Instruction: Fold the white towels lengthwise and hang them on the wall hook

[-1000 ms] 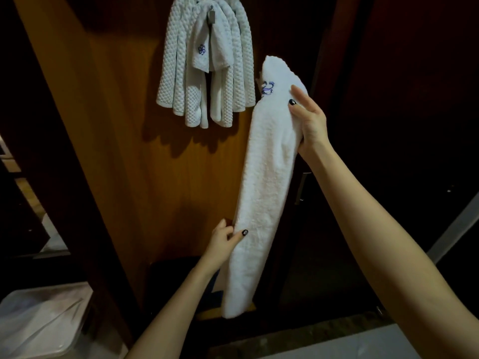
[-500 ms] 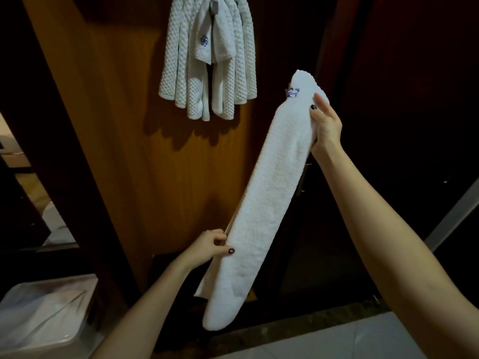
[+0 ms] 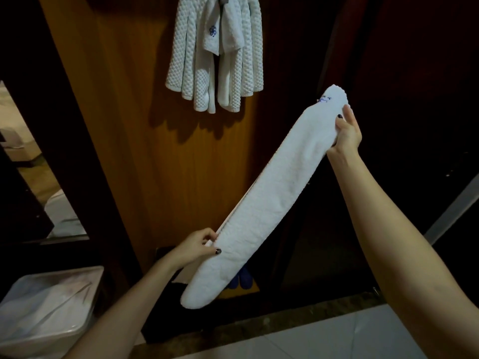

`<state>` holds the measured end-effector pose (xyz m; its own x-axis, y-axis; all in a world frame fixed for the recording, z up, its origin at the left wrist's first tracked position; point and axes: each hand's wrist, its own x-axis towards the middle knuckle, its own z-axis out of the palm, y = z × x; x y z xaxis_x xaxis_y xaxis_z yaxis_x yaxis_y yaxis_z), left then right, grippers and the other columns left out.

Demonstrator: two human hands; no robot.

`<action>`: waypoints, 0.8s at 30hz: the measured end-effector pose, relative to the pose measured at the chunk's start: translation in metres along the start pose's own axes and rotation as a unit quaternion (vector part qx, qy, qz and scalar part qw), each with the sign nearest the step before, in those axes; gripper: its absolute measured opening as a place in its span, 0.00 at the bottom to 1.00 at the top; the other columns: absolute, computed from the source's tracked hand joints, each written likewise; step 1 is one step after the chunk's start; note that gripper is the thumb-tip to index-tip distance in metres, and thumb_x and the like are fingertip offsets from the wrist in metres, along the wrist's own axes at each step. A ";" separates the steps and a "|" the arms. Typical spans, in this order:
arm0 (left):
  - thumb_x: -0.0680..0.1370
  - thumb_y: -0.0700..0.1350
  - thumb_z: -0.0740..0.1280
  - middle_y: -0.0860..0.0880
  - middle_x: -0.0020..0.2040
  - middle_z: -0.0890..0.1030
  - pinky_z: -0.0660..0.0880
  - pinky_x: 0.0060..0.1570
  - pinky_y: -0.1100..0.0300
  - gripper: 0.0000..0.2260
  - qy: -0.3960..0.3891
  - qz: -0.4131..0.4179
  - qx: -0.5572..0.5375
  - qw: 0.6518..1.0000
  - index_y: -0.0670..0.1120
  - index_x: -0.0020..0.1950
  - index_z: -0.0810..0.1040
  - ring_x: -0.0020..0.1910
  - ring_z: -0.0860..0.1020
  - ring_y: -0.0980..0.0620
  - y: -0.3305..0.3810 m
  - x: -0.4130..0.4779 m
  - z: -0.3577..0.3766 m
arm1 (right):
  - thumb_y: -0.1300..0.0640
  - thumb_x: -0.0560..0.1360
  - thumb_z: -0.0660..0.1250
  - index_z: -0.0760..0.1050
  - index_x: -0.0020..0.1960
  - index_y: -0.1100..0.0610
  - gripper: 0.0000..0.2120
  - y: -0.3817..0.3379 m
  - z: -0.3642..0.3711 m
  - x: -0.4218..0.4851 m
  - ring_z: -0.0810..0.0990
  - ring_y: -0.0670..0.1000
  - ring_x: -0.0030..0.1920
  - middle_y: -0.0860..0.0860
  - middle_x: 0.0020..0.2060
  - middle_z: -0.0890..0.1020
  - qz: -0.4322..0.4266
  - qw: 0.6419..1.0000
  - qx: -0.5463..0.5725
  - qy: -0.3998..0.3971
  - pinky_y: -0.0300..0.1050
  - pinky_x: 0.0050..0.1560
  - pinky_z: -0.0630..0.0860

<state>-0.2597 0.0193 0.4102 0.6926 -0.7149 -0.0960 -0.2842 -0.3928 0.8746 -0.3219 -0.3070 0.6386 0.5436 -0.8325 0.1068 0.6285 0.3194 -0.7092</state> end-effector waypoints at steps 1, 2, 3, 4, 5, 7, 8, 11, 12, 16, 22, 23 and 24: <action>0.74 0.39 0.71 0.53 0.49 0.79 0.71 0.58 0.58 0.06 0.005 0.005 0.006 1.000 0.46 0.48 0.77 0.51 0.77 0.57 -0.002 -0.001 0.002 | 0.71 0.77 0.61 0.75 0.66 0.59 0.19 0.000 0.002 -0.002 0.86 0.47 0.38 0.50 0.44 0.80 -0.002 1.000 -0.003 0.000 0.46 0.42 0.82; 0.74 0.38 0.71 0.54 0.46 0.80 0.72 0.56 0.58 0.05 0.019 0.014 -0.001 1.000 0.47 0.46 0.77 0.48 0.77 0.59 -0.004 -0.002 0.005 | 0.71 0.77 0.61 0.75 0.66 0.59 0.19 0.001 0.003 -0.003 0.86 0.48 0.37 0.50 0.43 0.81 -0.003 1.000 -0.004 0.001 0.46 0.43 0.82; 0.74 0.38 0.70 0.56 0.43 0.80 0.73 0.51 0.60 0.05 0.041 0.023 -0.015 0.999 0.48 0.44 0.76 0.44 0.78 0.61 -0.005 -0.003 0.006 | 0.71 0.77 0.61 0.75 0.65 0.59 0.19 0.001 0.004 -0.005 0.86 0.48 0.38 0.50 0.42 0.82 -0.004 1.000 -0.002 0.003 0.47 0.43 0.83; 0.75 0.39 0.69 0.57 0.41 0.80 0.73 0.45 0.63 0.06 0.067 0.031 -0.032 0.997 0.49 0.43 0.76 0.41 0.77 0.62 -0.006 -0.003 0.006 | 0.71 0.77 0.61 0.76 0.64 0.59 0.19 0.002 0.003 -0.005 0.86 0.49 0.38 0.50 0.42 0.83 -0.002 1.000 0.002 0.005 0.49 0.45 0.83; 0.76 0.41 0.69 0.58 0.40 0.80 0.72 0.41 0.65 0.06 0.091 0.034 -0.051 0.994 0.50 0.43 0.75 0.39 0.77 0.62 -0.007 -0.004 0.005 | 0.71 0.77 0.61 0.76 0.64 0.59 0.18 0.002 0.001 -0.005 0.86 0.51 0.40 0.51 0.42 0.85 0.001 1.000 0.007 0.007 0.50 0.47 0.83; 0.78 0.43 0.68 0.56 0.42 0.80 0.73 0.34 0.65 0.07 0.122 0.023 -0.091 0.988 0.56 0.46 0.73 0.38 0.78 0.59 -0.009 -0.007 0.001 | 0.71 0.77 0.62 0.76 0.64 0.59 0.18 0.004 -0.004 -0.005 0.86 0.54 0.44 0.54 0.47 0.84 0.007 1.000 0.008 0.019 0.52 0.50 0.83; 0.78 0.44 0.67 0.54 0.44 0.81 0.74 0.33 0.63 0.09 0.128 0.012 -0.105 0.986 0.59 0.50 0.72 0.38 0.80 0.56 -0.010 -0.009 -0.001 | 0.71 0.77 0.61 0.76 0.65 0.59 0.19 0.006 -0.006 -0.006 0.86 0.53 0.43 0.54 0.48 0.83 0.008 1.000 0.003 0.026 0.51 0.50 0.82; 0.79 0.44 0.65 0.49 0.48 0.81 0.78 0.42 0.54 0.09 0.153 -0.010 -0.108 0.982 0.56 0.57 0.71 0.46 0.82 0.49 -0.014 -0.009 0.000 | 0.71 0.78 0.60 0.75 0.66 0.59 0.20 0.011 -0.010 -0.005 0.85 0.50 0.40 0.52 0.45 0.81 0.006 0.999 0.002 0.043 0.50 0.50 0.82; 0.79 0.44 0.65 0.47 0.48 0.81 0.77 0.43 0.52 0.06 0.163 -0.010 -0.110 0.980 0.53 0.54 0.72 0.47 0.81 0.47 -0.014 -0.010 0.001 | 0.72 0.78 0.60 0.75 0.66 0.59 0.20 0.012 -0.011 -0.004 0.85 0.50 0.40 0.51 0.44 0.81 0.006 0.999 0.006 0.047 0.50 0.50 0.82; 0.75 0.45 0.71 0.45 0.38 0.77 0.68 0.35 0.55 0.08 0.128 0.022 -0.142 0.981 0.50 0.41 0.73 0.36 0.74 0.48 -0.008 -0.018 0.007 | 0.72 0.77 0.60 0.76 0.65 0.59 0.19 0.008 -0.007 0.002 0.85 0.50 0.41 0.50 0.44 0.81 0.001 0.999 -0.002 0.054 0.47 0.47 0.83; 0.66 0.50 0.77 0.48 0.48 0.83 0.79 0.39 0.56 0.16 -0.021 -0.011 -0.206 0.978 0.49 0.48 0.75 0.47 0.83 0.47 0.006 -0.029 -0.007 | 0.70 0.77 0.62 0.80 0.56 0.57 0.14 0.003 0.004 0.002 0.86 0.55 0.42 0.57 0.51 0.83 0.007 0.996 0.022 0.082 0.49 0.42 0.83; 0.66 0.50 0.77 0.49 0.49 0.83 0.79 0.41 0.57 0.17 -0.037 -0.003 -0.197 0.980 0.48 0.48 0.76 0.48 0.83 0.48 0.007 -0.030 -0.008 | 0.69 0.77 0.64 0.81 0.51 0.57 0.11 0.004 0.005 0.002 0.86 0.55 0.39 0.56 0.47 0.84 0.009 0.995 0.031 0.091 0.47 0.37 0.83; 0.66 0.50 0.77 0.50 0.49 0.83 0.79 0.41 0.58 0.16 -0.039 0.010 -0.183 0.982 0.49 0.47 0.76 0.48 0.83 0.50 0.007 -0.031 -0.010 | 0.68 0.77 0.65 0.82 0.46 0.56 0.10 0.004 0.007 0.000 0.86 0.54 0.36 0.56 0.43 0.85 0.014 0.995 0.041 0.095 0.45 0.33 0.81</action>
<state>-0.2771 0.0447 0.4238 0.6319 -0.7684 -0.1014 -0.0293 -0.1545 0.9876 -0.3156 -0.3032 0.6404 0.4523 -0.8904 -0.0518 0.6621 0.3741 -0.6494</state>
